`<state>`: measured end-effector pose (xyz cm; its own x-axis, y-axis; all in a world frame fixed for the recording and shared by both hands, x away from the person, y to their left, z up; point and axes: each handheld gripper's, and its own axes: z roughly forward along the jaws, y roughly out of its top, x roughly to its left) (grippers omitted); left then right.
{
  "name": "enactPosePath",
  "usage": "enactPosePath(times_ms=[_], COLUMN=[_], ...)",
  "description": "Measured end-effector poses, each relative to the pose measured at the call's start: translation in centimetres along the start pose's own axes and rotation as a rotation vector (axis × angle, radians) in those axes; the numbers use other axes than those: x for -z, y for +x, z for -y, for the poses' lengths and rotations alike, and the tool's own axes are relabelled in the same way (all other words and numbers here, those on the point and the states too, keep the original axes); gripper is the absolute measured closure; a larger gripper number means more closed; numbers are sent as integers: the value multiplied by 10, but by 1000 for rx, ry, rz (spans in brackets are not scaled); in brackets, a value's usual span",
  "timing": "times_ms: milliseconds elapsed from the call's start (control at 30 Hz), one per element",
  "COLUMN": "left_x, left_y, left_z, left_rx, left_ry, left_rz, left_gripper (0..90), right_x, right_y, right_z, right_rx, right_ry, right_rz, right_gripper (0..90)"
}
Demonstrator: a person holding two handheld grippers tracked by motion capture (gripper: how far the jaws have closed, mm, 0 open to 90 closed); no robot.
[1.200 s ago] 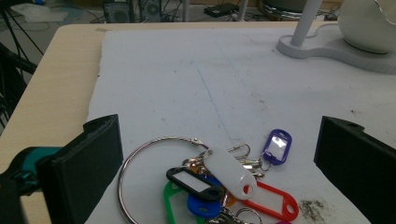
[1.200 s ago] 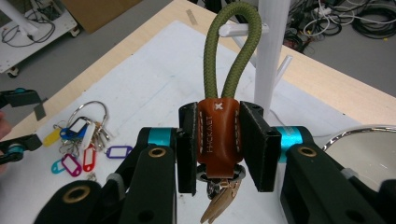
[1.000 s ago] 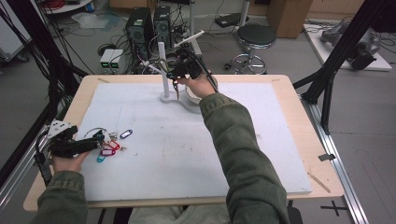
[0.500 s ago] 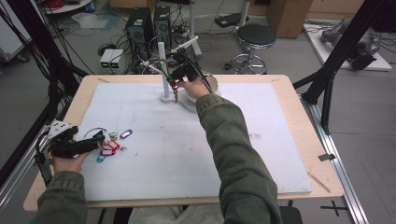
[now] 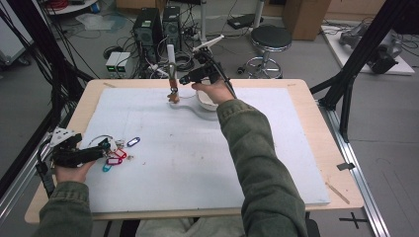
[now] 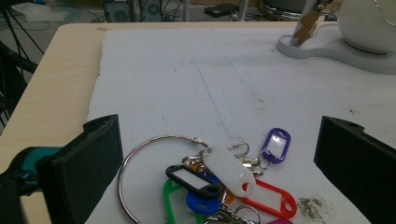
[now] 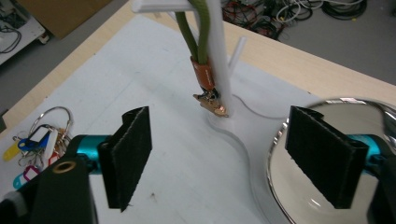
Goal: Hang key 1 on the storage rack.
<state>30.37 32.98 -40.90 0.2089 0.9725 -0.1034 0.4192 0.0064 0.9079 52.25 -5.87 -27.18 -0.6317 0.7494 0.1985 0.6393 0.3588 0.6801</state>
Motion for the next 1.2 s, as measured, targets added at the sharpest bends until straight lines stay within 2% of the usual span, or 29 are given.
enactPosePath(times_ms=[167,233,333,400,500,567,667,833,933,1000,1133,1200], left_x=[0,0,0,0,0,0,1,1,0,0,0,1], left_y=[0,0,-1,-1,-1,-1,-2,-2,-2,-3,-3,-3], left_z=[0,0,0,0,0,0,0,0,0,0,0,0], left_rx=[0,-2,-5,-4,-4,-4,-5,-5,-5,-5,-6,-3], left_ry=[1,3,3,4,4,4,7,5,7,7,9,7], left_rz=[-1,-3,-3,-1,-2,-4,-5,-3,-1,-2,-3,-6], left_gripper=[17,17,17,17,17,17,17,17,17,17,17,17], right_x=[15,19,24,27,33,37,45,53,59,62,69,72], right_y=[-8,-11,-15,-18,-22,-23,-24,-29,-30,-33,-36,-36], right_z=[5,9,17,22,30,34,40,54,64,70,84,90], right_rx=[-18,-36,-22,-30,-28,-26,-19,-21,-33,-33,-58,-52], right_ry=[-3,15,18,16,17,20,-12,1,-13,0,-23,-18], right_rz=[11,7,3,-3,12,13,7,37,36,47,40,58], right_gripper=[117,114,106,96,19,19,16,8,8,8,8,8])
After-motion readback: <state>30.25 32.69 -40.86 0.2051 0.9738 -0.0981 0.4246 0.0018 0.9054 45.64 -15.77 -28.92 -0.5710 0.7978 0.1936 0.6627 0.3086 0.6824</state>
